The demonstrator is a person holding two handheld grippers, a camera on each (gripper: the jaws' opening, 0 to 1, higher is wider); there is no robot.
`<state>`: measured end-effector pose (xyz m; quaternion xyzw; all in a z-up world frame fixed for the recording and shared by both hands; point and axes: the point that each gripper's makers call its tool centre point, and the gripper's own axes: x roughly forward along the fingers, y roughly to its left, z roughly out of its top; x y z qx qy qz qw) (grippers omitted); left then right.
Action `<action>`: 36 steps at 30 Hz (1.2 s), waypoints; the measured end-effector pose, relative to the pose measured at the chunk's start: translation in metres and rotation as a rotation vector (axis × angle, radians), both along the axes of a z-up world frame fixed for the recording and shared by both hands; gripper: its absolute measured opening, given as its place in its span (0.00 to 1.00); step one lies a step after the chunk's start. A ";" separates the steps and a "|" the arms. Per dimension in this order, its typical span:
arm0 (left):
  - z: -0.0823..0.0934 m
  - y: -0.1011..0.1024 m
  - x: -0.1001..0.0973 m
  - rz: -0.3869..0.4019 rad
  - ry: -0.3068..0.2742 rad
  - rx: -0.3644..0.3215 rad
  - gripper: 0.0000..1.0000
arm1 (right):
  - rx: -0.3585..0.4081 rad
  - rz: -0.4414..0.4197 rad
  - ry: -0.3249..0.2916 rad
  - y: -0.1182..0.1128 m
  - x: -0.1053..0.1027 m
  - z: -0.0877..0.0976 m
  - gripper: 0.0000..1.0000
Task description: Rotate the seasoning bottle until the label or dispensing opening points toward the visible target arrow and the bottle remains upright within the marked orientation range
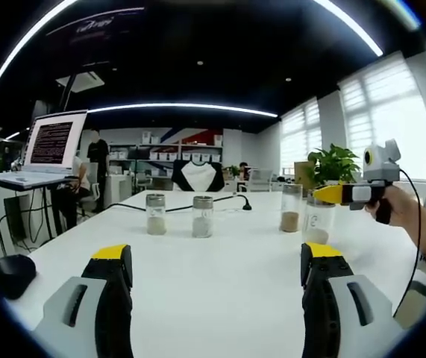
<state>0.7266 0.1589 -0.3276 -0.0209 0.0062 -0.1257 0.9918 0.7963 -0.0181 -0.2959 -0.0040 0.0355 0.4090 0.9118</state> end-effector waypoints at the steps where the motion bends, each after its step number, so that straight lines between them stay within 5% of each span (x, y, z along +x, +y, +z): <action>1: 0.000 0.000 0.000 0.000 0.001 0.001 0.99 | 0.002 -0.007 0.001 0.000 0.000 0.000 0.39; 36: -0.005 -0.002 0.000 -0.013 0.034 0.018 0.99 | 0.006 -0.288 -0.030 -0.006 0.005 0.000 0.39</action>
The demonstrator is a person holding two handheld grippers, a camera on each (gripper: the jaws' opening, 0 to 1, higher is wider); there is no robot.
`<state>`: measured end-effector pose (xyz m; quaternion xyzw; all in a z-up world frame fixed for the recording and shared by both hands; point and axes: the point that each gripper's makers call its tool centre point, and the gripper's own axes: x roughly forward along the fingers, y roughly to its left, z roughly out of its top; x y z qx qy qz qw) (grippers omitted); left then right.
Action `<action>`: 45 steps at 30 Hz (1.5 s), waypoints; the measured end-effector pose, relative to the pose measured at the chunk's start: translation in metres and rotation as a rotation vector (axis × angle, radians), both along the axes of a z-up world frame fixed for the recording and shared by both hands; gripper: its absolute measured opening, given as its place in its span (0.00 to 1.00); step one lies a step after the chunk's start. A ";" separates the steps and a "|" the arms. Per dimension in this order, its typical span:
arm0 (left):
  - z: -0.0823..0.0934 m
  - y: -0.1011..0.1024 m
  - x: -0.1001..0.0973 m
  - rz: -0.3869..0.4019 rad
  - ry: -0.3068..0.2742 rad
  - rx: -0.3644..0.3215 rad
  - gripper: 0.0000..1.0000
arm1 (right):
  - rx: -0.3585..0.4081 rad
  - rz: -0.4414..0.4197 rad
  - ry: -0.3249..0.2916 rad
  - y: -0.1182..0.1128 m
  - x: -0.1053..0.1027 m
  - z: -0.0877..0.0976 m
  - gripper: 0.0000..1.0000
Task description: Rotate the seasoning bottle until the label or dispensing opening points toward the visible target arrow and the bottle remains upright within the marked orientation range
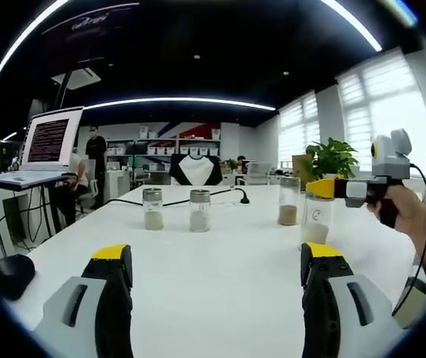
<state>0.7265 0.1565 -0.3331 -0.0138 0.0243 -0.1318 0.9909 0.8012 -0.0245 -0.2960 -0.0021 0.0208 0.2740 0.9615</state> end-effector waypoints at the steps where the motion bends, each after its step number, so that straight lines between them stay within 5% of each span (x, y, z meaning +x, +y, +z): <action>1: 0.000 0.000 0.000 0.001 -0.001 0.000 0.99 | -0.001 -0.010 -0.001 0.000 0.000 0.000 0.39; 30: 0.001 0.002 -0.001 0.005 0.001 -0.008 0.98 | -0.049 -0.260 -0.011 -0.007 0.001 -0.003 0.39; 45: 0.000 0.004 0.000 0.010 0.006 -0.011 0.98 | -0.044 -0.282 -0.006 -0.008 0.000 -0.002 0.39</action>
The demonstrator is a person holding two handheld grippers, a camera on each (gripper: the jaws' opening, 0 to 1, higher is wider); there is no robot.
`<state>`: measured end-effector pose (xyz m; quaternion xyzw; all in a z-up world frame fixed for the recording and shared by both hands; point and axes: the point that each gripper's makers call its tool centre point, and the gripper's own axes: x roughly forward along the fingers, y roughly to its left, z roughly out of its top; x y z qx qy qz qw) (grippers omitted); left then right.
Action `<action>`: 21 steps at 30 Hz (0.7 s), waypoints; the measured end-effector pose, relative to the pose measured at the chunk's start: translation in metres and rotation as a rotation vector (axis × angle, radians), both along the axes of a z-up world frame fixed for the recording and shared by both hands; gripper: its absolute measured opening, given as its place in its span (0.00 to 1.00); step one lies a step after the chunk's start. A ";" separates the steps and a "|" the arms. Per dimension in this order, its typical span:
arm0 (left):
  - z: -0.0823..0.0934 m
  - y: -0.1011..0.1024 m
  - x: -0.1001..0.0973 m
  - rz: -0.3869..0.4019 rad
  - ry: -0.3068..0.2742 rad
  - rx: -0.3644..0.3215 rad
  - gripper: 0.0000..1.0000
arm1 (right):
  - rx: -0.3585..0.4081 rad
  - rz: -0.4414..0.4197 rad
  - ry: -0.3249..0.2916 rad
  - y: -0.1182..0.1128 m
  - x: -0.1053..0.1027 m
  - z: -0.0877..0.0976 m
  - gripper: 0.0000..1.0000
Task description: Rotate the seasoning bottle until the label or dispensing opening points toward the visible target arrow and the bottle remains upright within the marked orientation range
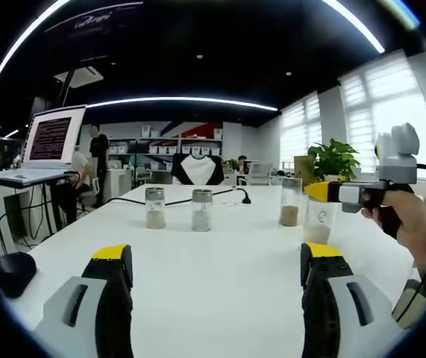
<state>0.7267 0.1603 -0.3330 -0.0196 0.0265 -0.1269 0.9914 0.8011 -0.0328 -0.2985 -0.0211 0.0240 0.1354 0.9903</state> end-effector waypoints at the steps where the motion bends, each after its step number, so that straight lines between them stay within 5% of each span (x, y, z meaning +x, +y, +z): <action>1: 0.000 0.000 0.000 0.000 -0.001 0.000 0.98 | 0.001 0.000 0.001 0.000 0.000 0.000 0.39; 8: 0.000 0.000 0.000 0.000 0.002 0.001 0.98 | 0.000 0.007 0.007 0.000 0.000 0.000 0.40; 12: -0.001 0.001 0.001 0.003 0.006 -0.003 0.98 | 0.016 0.005 -0.027 -0.002 -0.003 0.011 0.58; 21: -0.002 0.000 0.000 0.001 0.009 -0.001 0.98 | 0.009 0.057 -0.004 -0.004 -0.004 0.009 0.59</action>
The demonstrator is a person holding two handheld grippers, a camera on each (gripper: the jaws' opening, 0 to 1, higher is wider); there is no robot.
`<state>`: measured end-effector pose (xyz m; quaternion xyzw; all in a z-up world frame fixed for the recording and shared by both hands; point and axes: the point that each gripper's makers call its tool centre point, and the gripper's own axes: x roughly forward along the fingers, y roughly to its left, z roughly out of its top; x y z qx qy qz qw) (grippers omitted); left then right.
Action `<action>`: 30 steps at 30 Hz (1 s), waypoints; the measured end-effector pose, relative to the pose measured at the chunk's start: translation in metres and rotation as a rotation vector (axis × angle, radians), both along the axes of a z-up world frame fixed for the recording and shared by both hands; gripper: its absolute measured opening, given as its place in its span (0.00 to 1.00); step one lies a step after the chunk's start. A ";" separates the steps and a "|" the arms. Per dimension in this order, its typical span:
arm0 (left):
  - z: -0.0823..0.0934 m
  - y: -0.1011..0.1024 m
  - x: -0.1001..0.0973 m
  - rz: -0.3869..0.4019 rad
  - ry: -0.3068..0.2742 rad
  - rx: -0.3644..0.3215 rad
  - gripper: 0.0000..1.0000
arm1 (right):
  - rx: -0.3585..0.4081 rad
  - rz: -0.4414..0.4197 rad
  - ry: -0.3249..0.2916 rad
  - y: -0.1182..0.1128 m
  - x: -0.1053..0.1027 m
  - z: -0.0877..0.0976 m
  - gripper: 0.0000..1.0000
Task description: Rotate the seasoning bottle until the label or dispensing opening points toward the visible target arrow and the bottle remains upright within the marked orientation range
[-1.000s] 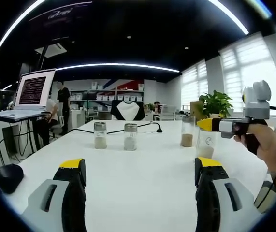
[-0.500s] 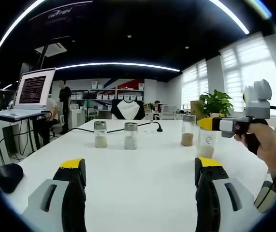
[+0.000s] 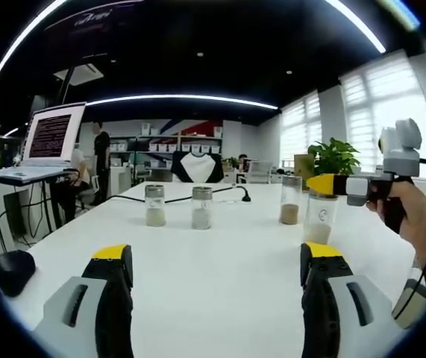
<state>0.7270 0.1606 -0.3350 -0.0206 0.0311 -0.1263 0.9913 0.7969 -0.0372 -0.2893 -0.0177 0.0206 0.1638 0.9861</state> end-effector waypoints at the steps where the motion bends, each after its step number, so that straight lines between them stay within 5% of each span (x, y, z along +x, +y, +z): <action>1: 0.000 0.000 0.000 0.000 -0.002 0.000 0.98 | -0.019 0.019 0.000 0.001 0.001 -0.001 0.59; 11: -0.003 -0.001 0.002 -0.002 0.007 0.004 0.98 | -0.016 0.177 0.007 0.002 -0.001 0.006 0.59; 19: -0.002 0.000 0.001 -0.001 0.004 0.004 0.98 | -0.010 0.398 0.045 0.018 -0.007 0.004 0.62; 30: -0.001 0.001 0.001 0.001 0.001 0.005 0.98 | -0.055 0.583 0.027 0.003 -0.013 -0.002 0.60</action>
